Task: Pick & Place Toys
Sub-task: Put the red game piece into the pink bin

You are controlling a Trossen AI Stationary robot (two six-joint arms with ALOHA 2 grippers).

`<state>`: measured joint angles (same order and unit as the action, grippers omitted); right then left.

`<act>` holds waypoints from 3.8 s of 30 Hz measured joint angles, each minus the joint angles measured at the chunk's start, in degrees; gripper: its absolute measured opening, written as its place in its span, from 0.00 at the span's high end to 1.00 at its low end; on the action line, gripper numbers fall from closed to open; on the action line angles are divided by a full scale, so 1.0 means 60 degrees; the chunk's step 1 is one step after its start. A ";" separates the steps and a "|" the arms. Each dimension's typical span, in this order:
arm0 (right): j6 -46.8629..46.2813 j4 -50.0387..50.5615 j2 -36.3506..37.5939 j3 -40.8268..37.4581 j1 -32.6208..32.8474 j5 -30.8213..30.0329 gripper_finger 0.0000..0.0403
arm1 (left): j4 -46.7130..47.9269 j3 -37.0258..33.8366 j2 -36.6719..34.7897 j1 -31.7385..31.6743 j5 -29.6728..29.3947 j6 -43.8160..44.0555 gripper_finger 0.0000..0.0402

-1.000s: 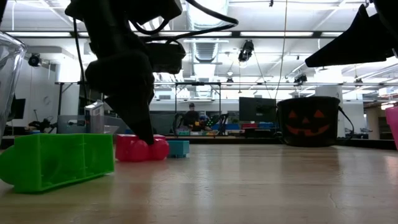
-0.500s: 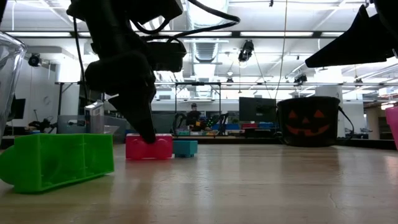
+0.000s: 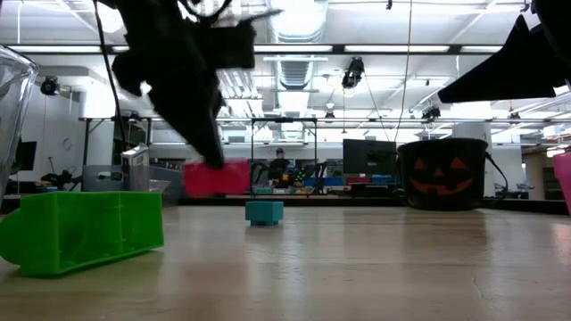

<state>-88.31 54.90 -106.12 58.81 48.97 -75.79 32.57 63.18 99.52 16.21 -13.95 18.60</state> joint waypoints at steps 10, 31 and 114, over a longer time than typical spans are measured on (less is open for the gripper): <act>0.0043 -0.0327 -0.0008 -0.0004 0.0044 0.0004 0.41 | -0.3142 -0.0838 -0.0943 0.0006 0.0312 -0.1870 0.85; 0.2239 -0.0948 0.1071 0.0718 -0.1065 -0.0594 0.08 | -1.1666 -0.4596 -0.1562 -0.0291 0.0944 -0.5061 0.85; 1.4775 -1.7788 0.1252 -0.2284 -0.3708 0.6892 0.10 | -1.4434 -0.4943 -0.1551 -0.0280 0.2629 -0.5123 0.85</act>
<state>0.34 -51.83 -98.61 45.10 26.72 -34.44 -54.04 33.52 90.21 14.52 1.83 -12.14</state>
